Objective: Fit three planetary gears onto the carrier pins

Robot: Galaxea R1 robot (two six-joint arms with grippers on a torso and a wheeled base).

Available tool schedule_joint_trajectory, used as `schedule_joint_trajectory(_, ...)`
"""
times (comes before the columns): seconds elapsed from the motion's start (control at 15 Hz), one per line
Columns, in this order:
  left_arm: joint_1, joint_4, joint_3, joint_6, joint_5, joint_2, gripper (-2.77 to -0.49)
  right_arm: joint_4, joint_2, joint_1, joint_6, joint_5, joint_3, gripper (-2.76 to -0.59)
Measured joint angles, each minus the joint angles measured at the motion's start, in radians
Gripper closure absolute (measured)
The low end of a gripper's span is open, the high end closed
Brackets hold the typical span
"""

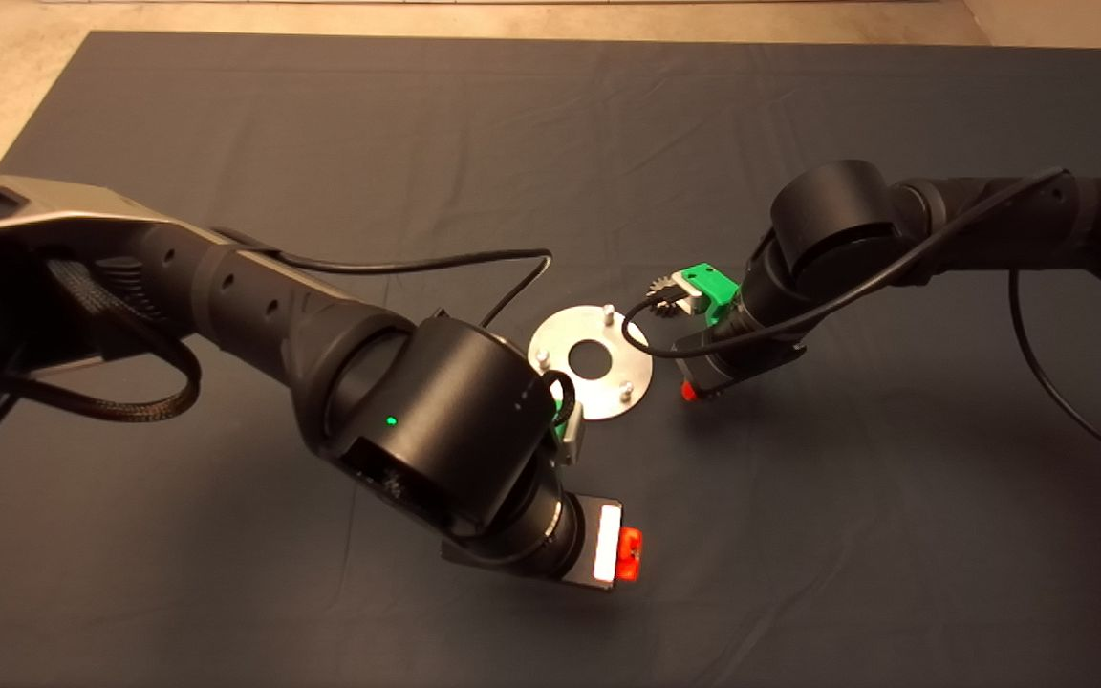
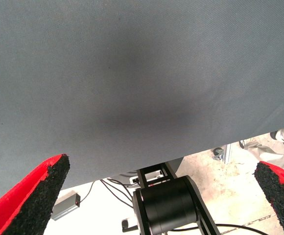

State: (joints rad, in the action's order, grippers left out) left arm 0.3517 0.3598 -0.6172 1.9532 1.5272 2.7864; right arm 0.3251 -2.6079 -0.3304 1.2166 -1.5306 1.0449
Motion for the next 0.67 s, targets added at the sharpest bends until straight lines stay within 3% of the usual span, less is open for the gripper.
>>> schedule_joint_trajectory(0.67, 0.0, 0.0, 0.0, 0.0, 0.0, 0.001, -2.75, -0.006, -0.075, -0.022, 0.003, 0.0, 0.005, -1.05)
